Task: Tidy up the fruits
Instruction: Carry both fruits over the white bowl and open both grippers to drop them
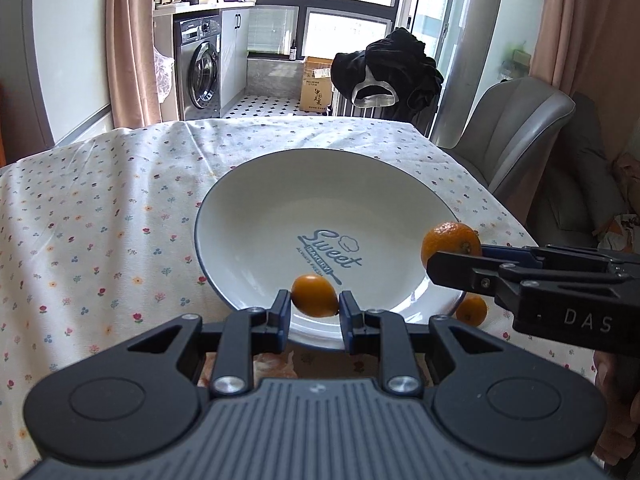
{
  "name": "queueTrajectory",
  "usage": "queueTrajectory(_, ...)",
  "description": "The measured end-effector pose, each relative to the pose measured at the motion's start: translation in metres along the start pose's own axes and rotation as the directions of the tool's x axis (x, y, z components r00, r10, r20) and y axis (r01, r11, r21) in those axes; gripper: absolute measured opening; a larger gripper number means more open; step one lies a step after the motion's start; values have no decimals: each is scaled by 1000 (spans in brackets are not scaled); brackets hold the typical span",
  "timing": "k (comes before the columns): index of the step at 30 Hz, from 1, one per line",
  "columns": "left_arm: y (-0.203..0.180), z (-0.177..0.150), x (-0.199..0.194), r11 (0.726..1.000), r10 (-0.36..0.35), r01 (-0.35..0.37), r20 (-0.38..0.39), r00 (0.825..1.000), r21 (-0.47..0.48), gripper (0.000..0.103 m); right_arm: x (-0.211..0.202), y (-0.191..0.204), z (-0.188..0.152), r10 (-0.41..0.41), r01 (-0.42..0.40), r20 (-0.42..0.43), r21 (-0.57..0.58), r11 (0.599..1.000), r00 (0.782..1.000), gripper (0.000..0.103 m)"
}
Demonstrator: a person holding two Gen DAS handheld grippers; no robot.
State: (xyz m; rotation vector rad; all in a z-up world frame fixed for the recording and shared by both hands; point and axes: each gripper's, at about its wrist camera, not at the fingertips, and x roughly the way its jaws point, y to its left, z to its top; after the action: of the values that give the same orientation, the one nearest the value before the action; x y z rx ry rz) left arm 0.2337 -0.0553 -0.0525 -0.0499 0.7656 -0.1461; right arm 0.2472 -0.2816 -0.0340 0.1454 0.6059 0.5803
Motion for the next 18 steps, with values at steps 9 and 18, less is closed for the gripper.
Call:
queueTrajectory(9, 1, 2, -4, 1000, -2, 1, -9, 1000, -7, 28, 11, -4, 4, -24, 24, -21, -8, 1000, 999, 36)
queueTrajectory(18, 11, 0, -32, 999, 35, -33, 30, 999, -36, 36, 18, -3, 4, -41, 40, -42, -18, 999, 998, 36)
